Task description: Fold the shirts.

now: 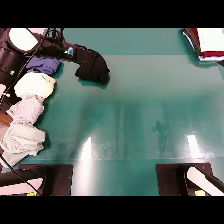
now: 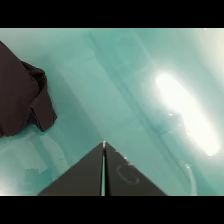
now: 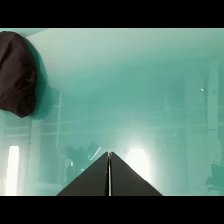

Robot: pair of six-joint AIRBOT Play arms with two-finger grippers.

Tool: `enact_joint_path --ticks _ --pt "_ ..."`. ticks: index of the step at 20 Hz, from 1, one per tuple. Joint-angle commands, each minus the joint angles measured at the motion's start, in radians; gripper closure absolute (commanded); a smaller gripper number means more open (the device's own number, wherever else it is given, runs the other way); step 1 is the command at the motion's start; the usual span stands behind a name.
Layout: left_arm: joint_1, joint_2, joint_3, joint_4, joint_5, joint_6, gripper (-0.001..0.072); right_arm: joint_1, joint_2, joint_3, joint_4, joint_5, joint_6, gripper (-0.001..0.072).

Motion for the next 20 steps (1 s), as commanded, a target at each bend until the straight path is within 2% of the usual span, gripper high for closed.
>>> enact_joint_path --ticks 1,20 --pt "0.0 0.001 -0.002 -0.001 0.0 0.0 0.0681 0.001 -0.002 -0.001 0.001 -0.001 0.0 0.0698" --pt "-0.001 0.0 -0.001 -0.012 0.0 -0.007 0.0681 0.001 -0.013 -0.007 0.003 0.0 0.001 0.0698"
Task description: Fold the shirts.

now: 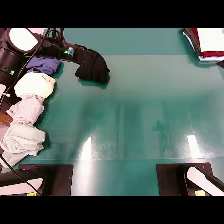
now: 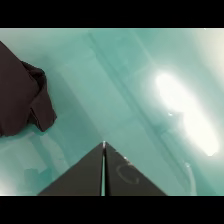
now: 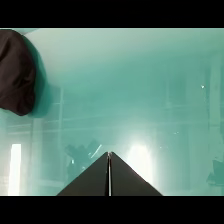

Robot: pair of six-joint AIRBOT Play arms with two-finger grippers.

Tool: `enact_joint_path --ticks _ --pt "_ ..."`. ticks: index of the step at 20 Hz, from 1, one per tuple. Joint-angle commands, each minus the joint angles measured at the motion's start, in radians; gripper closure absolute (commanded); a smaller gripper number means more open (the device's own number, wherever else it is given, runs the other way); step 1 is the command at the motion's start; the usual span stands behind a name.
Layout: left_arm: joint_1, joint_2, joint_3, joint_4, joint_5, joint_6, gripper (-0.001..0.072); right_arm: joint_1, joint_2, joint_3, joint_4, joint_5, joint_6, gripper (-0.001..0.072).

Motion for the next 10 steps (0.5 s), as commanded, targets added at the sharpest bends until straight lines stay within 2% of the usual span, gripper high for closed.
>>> enact_joint_path --ticks 1,2,3,4,6,10 --pt "-0.001 0.0 -0.001 -0.013 0.006 -0.003 0.0681 0.001 0.0 0.0 0.008 -0.005 0.001 0.0698" --pt "0.0 -0.005 -0.001 0.007 0.031 0.002 0.0678 0.001 0.0 0.0 0.008 -0.015 0.001 0.0697" --pt "0.001 -0.014 -0.001 0.05 0.062 -0.002 0.046 0.001 0.0 0.0 0.008 -0.018 0.001 0.0698" --pt "0.003 -0.036 -0.001 0.116 0.104 -0.055 0.0152 0.001 0.0 0.0 0.008 -0.018 0.001 0.0698" --pt "0.035 -0.102 -0.001 0.24 0.149 -0.166 0.013 0.001 0.0 0.0 0.007 -0.015 0.001 0.0698" --pt "0.158 -0.286 0.0 0.21 0.25 -0.172 0.0129 0.001 0.0 0.0 0.007 -0.016 0.001 0.0698"
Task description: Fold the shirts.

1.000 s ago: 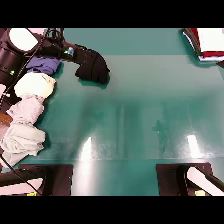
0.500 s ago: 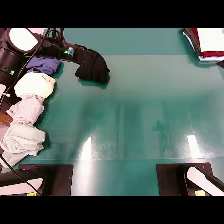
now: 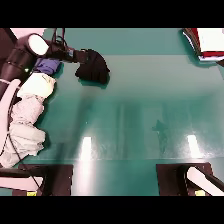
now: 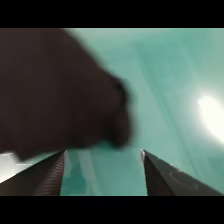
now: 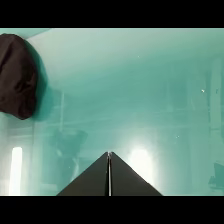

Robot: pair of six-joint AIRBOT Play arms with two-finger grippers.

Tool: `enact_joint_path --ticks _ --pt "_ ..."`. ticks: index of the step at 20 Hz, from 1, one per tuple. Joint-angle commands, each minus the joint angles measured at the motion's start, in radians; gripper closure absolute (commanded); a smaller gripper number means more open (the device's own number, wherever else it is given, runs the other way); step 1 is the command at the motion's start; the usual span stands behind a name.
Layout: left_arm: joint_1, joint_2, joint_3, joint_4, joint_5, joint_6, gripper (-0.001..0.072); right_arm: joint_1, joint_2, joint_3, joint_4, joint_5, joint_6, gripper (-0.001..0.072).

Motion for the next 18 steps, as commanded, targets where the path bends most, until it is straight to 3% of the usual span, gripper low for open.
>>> enact_joint_path --ticks 1,3,8,9,11,14,18 --pt "0.095 -0.151 0.0 -0.005 0.108 -0.029 0.013 0.001 0.0 0.0 0.0 -0.001 0.001 0.0697" --pt "0.132 -0.225 0.0 -0.074 0.148 0.012 0.013 0.001 0.0 0.0 0.0 -0.001 0.001 0.0698" --pt "0.137 -0.311 0.0 -0.307 0.225 0.273 0.0132 0.001 0.0 0.0 0.0 -0.001 0.001 0.0697" --pt "0.137 -0.317 0.0 -0.328 0.233 0.278 0.0194 0.001 0.0 0.0 0.0 -0.001 0.001 0.0697" --pt "0.137 -0.317 0.009 -0.346 0.228 0.28 0.0686 0.001 0.0 0.0 0.0 -0.002 0.001 0.0697" --pt "0.137 -0.308 0.127 -0.362 0.077 0.304 0.0683 0.001 0.0 0.01 0.001 -0.001 0.001 0.0698" --pt "0.102 -0.206 0.43 -0.39 -0.24 0.48 0.0684 0.001 0.0 0.131 0.001 0.061 0.002 0.0698"
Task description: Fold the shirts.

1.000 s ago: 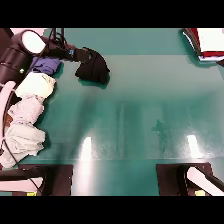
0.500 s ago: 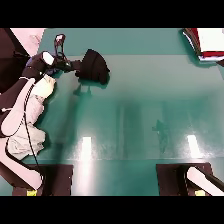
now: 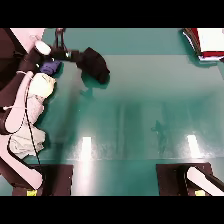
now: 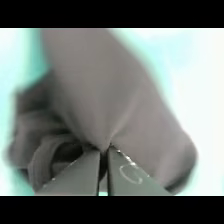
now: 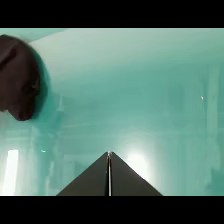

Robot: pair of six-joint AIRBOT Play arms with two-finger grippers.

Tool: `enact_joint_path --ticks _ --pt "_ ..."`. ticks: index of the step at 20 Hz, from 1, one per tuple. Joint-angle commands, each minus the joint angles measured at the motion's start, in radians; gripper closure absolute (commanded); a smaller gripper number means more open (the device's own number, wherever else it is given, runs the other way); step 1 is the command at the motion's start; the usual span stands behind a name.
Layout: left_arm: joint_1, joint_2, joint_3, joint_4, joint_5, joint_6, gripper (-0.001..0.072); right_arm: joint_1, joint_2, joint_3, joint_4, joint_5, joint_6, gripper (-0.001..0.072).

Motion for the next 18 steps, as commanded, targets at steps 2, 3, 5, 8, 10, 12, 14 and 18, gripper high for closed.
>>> enact_joint_path --ticks 2,3,5,8,10,12,14,18 --pt "-0.052 0.17 0.22 -0.185 -0.322 0.166 0.0684 0.001 0.0 0.145 0.0 0.047 0.005 0.0698" --pt "-0.069 0.229 0.217 -0.285 -0.361 0.188 0.0684 0.001 0.0 0.184 -0.001 0.046 0.009 0.0698" --pt "-0.117 0.319 0.216 -0.405 -0.43 0.216 0.0683 0.001 0.0 0.243 -0.001 0.046 0.009 0.0698" --pt "-0.205 0.387 0.212 -0.394 -0.457 0.205 0.0683 0.001 0.0 0.288 0.0 0.071 0.031 0.0698" --pt "-0.249 0.395 0.138 -0.34 -0.485 0.2 0.0683 0.001 0.001 0.287 0.0 0.113 0.039 0.0698" --pt "-0.282 0.395 -0.011 -0.199 -0.484 0.139 0.0682 0.001 0.001 0.287 0.0 0.17 0.039 0.0698" --pt "-0.289 0.393 -0.185 -0.079 -0.399 0.114 0.0682 0.001 0.001 0.287 0.0 0.2 0.039 0.0698" --pt "-0.218 0.362 -0.374 -0.006 -0.251 -0.018 0.0119 0.001 0.013 0.242 0.0 0.192 0.038 0.0698"
